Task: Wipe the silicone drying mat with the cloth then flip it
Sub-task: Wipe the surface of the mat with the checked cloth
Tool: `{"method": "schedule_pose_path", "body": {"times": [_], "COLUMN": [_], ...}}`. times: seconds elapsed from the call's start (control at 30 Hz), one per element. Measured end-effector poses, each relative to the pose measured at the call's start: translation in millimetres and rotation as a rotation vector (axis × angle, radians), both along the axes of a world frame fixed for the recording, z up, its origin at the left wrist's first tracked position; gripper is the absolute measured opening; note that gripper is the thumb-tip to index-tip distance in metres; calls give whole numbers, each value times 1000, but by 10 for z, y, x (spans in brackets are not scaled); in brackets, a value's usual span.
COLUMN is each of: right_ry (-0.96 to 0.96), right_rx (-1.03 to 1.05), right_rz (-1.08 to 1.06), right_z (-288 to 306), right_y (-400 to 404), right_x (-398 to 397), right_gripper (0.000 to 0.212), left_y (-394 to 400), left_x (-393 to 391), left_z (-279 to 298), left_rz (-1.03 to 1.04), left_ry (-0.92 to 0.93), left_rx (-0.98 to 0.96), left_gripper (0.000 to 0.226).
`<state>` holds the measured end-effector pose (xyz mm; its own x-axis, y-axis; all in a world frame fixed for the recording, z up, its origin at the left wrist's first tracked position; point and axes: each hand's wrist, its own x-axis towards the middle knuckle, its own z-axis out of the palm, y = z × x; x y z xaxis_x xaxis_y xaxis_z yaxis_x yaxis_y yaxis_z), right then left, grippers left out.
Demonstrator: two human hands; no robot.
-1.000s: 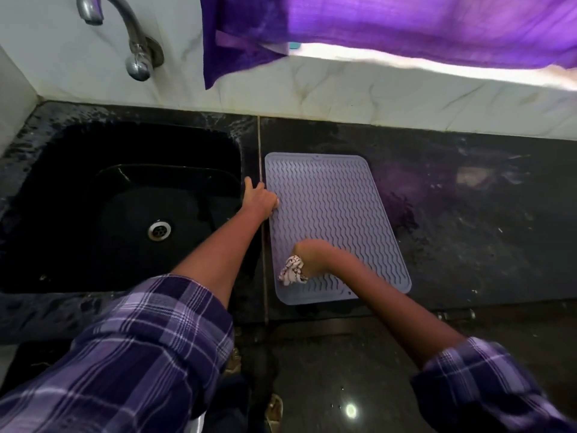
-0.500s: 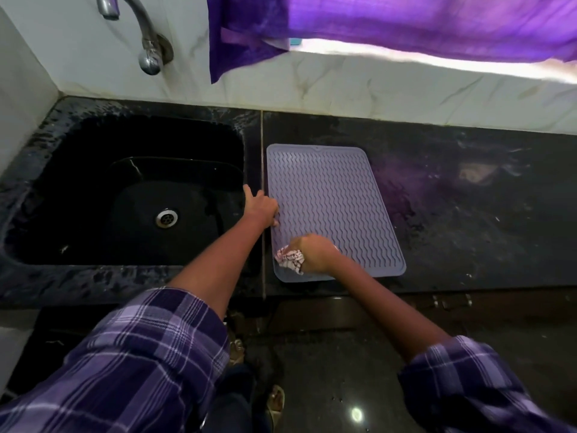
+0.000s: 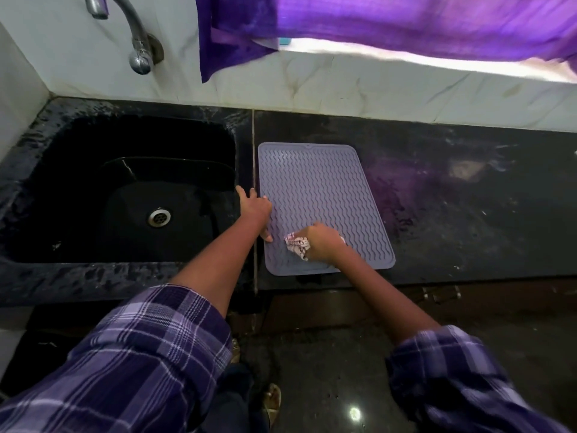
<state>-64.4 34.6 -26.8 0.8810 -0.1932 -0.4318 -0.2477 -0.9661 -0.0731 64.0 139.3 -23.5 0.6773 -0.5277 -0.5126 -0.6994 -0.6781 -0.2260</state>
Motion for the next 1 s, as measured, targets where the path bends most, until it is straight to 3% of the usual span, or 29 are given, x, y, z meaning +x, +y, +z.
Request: {"method": "schedule_pose_path", "body": {"times": [0.13,0.23,0.3,0.37,0.43,0.57,0.7,0.8,1.0], "right_ry": [187,80,-105,-119,-79,65,208,73,-127], "right_rx": [31,106,99,-34,-107,11,59,53,70], "right_rz": [28,-76,-171,-170,-154,-93,-72,-102,-203], "right_z": [109,264,294,194,61,30,179,259,195], "right_y": [-51,-140,-150,-91,-31,-116,-139,-110,-81], "right_x": [-145,38,173,170,47,-194,-163,9,220], "right_gripper": [38,5,14,26,32,26,35,11,28], "left_y": [2,11,12,6,-6,-8,-13,-14,4], "left_x": [-10,-22,-22,-33,-28,-28,-39,-33,55], "left_z": [8,1,3,7,3,0,-7,-3,23], "left_rz": [3,-2,0,2,-3,-18,-7,0,-9], "left_ry": [-5,-19,-19,-16,-18,-30,-32,-23,43], "left_rx": [1,4,1,12,19,24,2,-13,-68], "left_gripper": [101,101,101,103,103,102,99,100,85]}}
